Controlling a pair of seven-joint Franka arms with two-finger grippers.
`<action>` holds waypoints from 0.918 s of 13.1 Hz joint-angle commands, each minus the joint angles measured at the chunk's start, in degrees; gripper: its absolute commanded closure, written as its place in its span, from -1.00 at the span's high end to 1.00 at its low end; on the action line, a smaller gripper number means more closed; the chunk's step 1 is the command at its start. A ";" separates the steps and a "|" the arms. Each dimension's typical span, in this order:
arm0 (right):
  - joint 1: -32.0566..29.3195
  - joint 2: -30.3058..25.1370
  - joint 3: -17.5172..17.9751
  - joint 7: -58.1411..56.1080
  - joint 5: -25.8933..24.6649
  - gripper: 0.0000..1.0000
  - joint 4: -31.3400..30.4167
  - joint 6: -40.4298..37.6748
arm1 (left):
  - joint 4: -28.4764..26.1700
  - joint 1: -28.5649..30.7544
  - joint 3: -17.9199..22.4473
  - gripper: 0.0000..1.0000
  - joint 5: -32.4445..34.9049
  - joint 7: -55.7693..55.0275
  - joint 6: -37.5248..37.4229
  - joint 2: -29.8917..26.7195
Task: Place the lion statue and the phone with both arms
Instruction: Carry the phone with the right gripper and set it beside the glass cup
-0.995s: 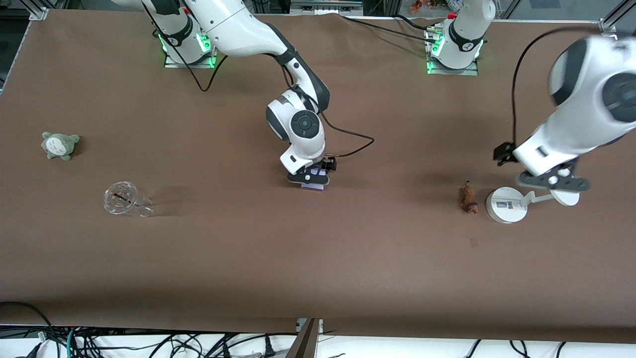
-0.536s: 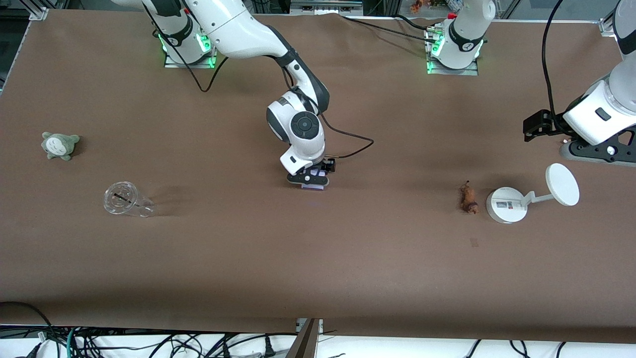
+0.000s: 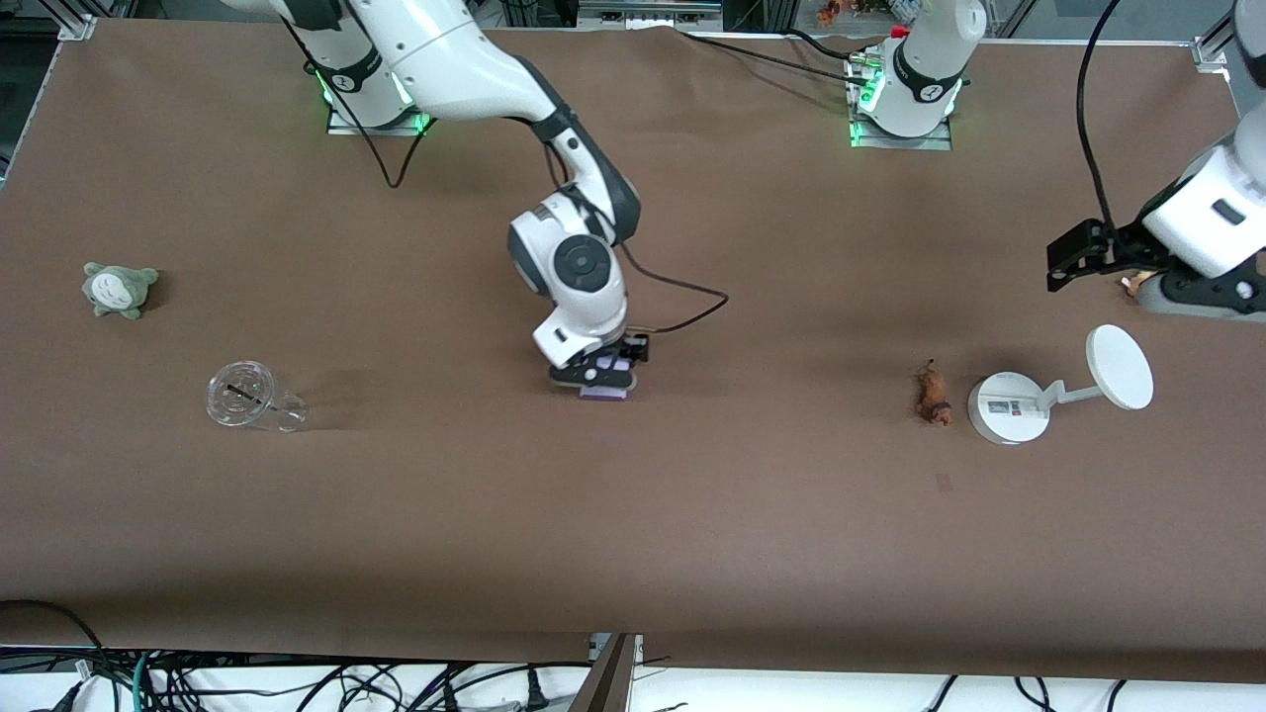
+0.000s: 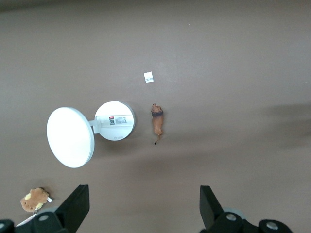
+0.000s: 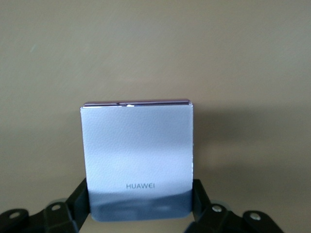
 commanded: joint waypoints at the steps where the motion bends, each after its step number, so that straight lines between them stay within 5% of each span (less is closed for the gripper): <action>1: -6.56 -5.13 -0.41 -9.31 0.33 -0.21 -0.88 -7.79 | -7.48 -2.71 2.31 1.00 -1.15 0.73 1.84 -6.63; 5: -16.32 -6.98 -1.29 -21.63 0.34 -0.21 -1.58 -15.46 | -12.26 -2.62 1.79 1.00 -0.98 0.90 4.48 -9.73; 9: -17.04 -6.98 -8.05 -29.62 0.33 -0.22 -5.00 -15.91 | -11.64 -2.80 1.35 1.00 0.77 0.99 3.69 -8.93; 12: -19.59 -6.63 -8.85 -33.77 0.42 -0.22 -8.16 -14.25 | -11.64 -2.80 1.35 1.00 0.78 0.99 3.33 -8.93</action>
